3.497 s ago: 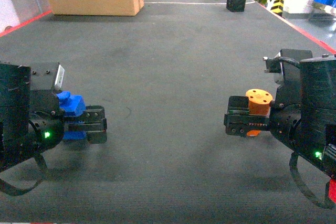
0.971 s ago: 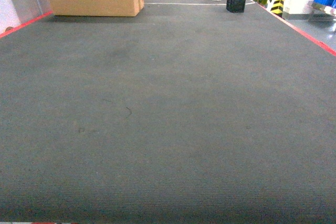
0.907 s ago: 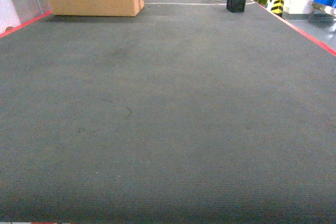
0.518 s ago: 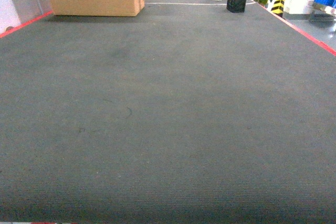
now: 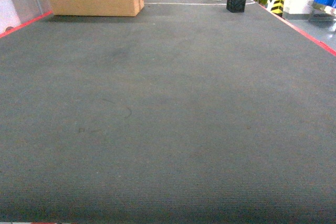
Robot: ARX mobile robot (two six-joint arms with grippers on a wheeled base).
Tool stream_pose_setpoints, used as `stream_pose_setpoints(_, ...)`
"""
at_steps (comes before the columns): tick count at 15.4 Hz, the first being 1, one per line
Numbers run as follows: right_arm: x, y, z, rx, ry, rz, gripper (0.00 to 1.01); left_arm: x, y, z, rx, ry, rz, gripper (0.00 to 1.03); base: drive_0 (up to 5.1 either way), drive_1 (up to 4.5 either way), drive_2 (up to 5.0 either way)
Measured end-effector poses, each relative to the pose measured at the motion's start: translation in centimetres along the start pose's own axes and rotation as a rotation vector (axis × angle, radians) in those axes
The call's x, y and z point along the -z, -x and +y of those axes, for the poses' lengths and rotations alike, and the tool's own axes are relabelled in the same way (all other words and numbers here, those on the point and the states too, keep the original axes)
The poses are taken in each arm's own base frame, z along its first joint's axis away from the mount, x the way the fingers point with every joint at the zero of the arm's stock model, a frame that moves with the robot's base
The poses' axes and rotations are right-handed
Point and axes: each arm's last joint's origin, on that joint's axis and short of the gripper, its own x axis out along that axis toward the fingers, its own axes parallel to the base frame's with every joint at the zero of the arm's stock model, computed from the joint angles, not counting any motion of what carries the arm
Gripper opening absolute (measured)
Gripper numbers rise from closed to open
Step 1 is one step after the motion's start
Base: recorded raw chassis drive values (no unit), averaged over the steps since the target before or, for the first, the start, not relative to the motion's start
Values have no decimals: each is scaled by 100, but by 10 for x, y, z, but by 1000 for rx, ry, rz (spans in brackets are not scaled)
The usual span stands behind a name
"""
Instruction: Sort blue parts and orange caps into right shelf containers
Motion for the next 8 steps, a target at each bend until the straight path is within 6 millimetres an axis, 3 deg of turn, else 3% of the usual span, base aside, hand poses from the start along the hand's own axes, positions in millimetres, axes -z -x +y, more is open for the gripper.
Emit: stream_pose_setpoints(8, 3, 12, 0, 0, 0, 11, 44, 3, 12, 0, -1, 0, 13, 43, 0, 0, 0)
